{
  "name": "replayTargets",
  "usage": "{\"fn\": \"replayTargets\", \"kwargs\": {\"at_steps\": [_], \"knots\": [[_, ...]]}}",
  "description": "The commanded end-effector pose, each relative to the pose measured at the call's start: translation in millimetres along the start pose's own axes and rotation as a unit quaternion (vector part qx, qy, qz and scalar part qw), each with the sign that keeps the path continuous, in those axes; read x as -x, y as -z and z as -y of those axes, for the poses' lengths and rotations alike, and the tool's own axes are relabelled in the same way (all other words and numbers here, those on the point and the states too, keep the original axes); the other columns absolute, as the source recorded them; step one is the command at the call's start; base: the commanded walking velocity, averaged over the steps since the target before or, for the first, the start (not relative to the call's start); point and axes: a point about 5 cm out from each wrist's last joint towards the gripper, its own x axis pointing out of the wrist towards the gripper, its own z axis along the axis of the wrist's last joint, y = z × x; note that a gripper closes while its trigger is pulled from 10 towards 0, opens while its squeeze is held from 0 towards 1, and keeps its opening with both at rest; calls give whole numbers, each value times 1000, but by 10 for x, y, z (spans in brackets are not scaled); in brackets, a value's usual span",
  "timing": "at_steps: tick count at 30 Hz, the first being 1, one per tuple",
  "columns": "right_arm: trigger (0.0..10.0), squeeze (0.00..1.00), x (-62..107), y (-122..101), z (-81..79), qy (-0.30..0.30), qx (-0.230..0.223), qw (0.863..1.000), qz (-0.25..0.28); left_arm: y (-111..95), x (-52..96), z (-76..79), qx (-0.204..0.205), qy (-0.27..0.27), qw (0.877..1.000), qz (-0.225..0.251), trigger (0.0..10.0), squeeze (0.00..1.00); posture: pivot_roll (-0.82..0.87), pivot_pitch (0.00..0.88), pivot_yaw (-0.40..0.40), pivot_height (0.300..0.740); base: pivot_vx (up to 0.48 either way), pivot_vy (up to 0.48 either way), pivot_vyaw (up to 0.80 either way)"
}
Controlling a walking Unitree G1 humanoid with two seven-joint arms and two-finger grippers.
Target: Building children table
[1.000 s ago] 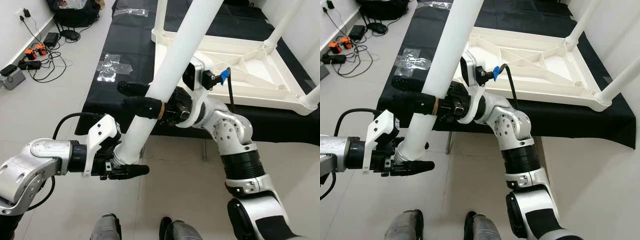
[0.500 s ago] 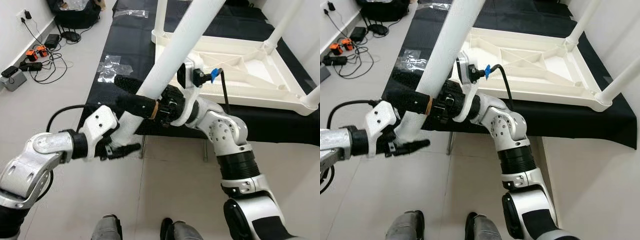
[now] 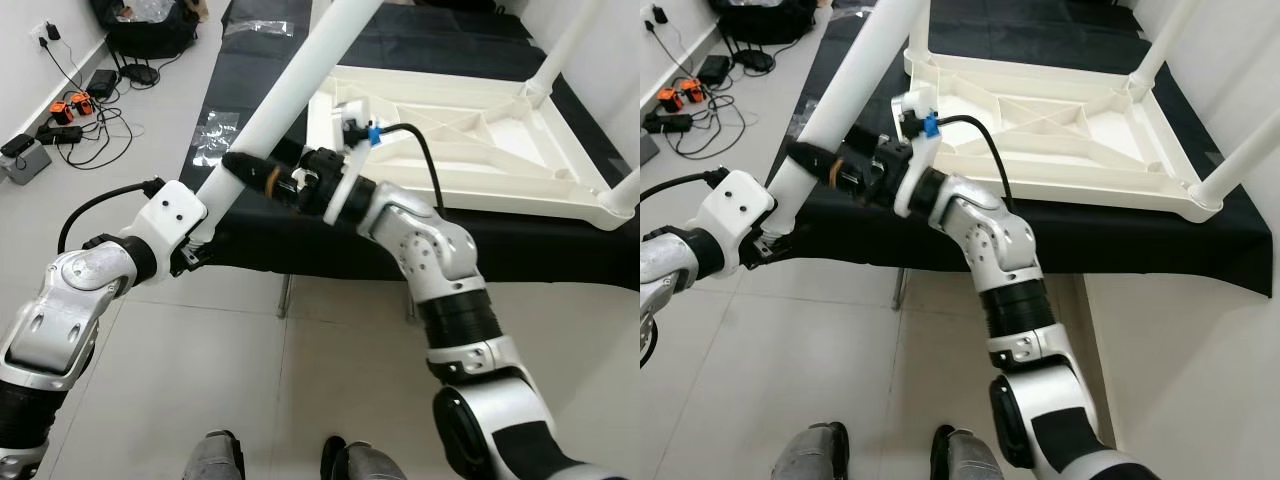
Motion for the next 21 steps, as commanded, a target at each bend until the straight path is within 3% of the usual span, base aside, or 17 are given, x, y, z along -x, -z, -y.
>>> {"fn": "replayTargets", "kwargs": {"at_steps": [1,13,21], "knots": [[10000,0,-2,-28,73,52,-7,999,16,-30,-32,22,-14,-6,1000,15,10000,0,86,141,-76,740,0,0,0],[10000,0,-185,-60,-102,63,-65,995,51,-77,-166,20,-27,-24,999,28,10000,0,81,141,-82,740,0,0,0],[10000,0,-220,-28,-125,67,-84,992,61,-109,-256,67,-18,-26,999,36,10000,0,81,135,-82,740,0,0,0]]}}
